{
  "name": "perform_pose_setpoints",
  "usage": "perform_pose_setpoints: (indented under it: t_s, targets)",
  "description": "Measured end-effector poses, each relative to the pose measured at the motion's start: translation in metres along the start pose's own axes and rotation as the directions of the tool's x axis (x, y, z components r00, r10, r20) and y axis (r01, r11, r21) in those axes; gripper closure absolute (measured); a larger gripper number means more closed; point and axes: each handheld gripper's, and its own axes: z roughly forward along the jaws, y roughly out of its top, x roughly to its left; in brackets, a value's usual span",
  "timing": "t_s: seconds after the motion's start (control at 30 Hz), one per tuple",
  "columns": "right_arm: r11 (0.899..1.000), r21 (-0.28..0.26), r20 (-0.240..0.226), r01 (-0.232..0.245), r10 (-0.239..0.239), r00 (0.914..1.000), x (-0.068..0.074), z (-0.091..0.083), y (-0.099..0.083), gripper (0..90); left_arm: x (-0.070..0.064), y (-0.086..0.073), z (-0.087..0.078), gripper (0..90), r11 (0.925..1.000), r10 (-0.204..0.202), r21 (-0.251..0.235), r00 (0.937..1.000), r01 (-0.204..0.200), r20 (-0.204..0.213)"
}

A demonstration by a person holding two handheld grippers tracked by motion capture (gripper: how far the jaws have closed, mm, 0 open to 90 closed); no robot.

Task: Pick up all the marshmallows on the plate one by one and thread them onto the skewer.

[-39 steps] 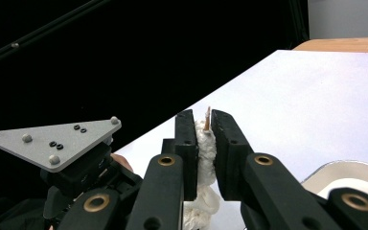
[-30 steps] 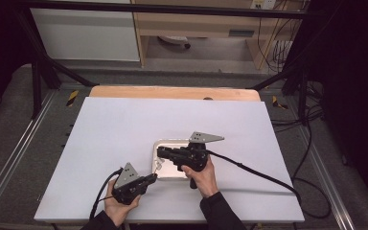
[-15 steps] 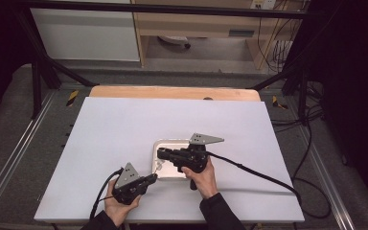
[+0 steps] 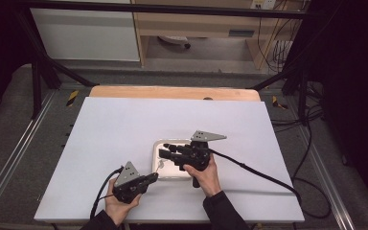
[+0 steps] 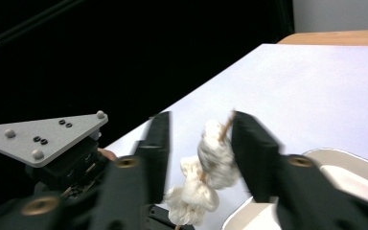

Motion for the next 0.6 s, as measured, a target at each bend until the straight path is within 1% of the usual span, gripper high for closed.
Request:
perform_pose_setpoints:
  t_s: [0.03,0.1,0.13,0.17,0.2,0.23,0.27,0.3,0.4,0.47,0.53,0.6]
  targets:
    - [1.000,0.001,0.005,0.007,-0.007,1.0000,0.0003,-0.0007,0.0003,50.5,-0.0004,0.0003,-0.0006,89.2,1.0000,-0.002,-0.006,1.0000,0.002,0.000]
    - [1.000,-0.002,0.012,0.018,-0.018,0.9998,0.0006,-0.0014,0.0009,43.2,-0.0009,0.0007,-0.0016,89.2,0.9999,0.006,-0.014,1.0000,-0.006,-0.004]
    - [1.000,0.000,0.026,0.022,-0.022,0.9994,0.0005,-0.0016,0.0012,35.4,-0.0010,0.0010,-0.0029,89.2,0.9997,0.006,-0.025,1.0000,-0.006,-0.005]
    - [1.000,0.008,0.056,0.025,-0.026,0.9981,-0.0003,-0.0017,0.0015,30.4,-0.0009,0.0018,-0.0044,89.2,0.9994,0.011,-0.032,0.9999,-0.011,-0.008]
    - [0.999,0.025,0.068,0.026,-0.028,0.9973,-0.0018,-0.0019,0.0016,29.1,-0.0004,0.0023,-0.0055,89.2,0.9992,0.009,-0.039,0.9999,-0.009,-0.008]
    - [0.999,0.035,0.067,0.024,-0.027,0.9974,-0.0028,-0.0021,0.0012,27.6,0.0005,0.0024,-0.0061,89.2,0.9992,0.005,-0.040,0.9999,-0.006,-0.009]
    - [0.999,0.040,0.069,0.024,-0.027,0.9973,-0.0031,-0.0021,0.0005,26.3,0.0011,0.0022,-0.0062,89.2,0.9991,0.002,-0.041,0.9999,-0.002,-0.010]
    - [0.999,0.045,0.068,0.026,-0.029,0.9973,-0.0032,-0.0018,-0.0003,24.9,0.0023,0.0024,-0.0055,89.2,0.9988,0.010,-0.048,0.9999,-0.011,-0.011]
    - [0.998,0.054,0.058,0.030,-0.033,0.9977,-0.0024,-0.0014,-0.0020,17.0,0.0025,0.0025,-0.0057,89.2,0.9989,0.010,-0.046,0.9999,-0.011,-0.012]
    - [0.997,0.063,0.060,0.042,-0.046,0.9972,-0.0021,-0.0026,-0.0029,13.1,0.0033,0.0026,-0.0056,89.2,0.9987,0.009,-0.049,0.9999,-0.010,-0.013]
    - [0.996,0.076,0.067,0.054,-0.059,0.9960,-0.0026,-0.0056,-0.0038,11.0,0.0054,0.0028,-0.0053,89.2,0.9985,0.012,-0.053,0.9999,-0.013,-0.008]
    - [0.994,0.089,0.081,0.057,-0.064,0.9947,-0.0042,-0.0106,-0.0048,8.8,0.0063,0.0026,-0.0060,89.2,0.9989,-0.005,-0.046,1.0000,0.005,-0.003]
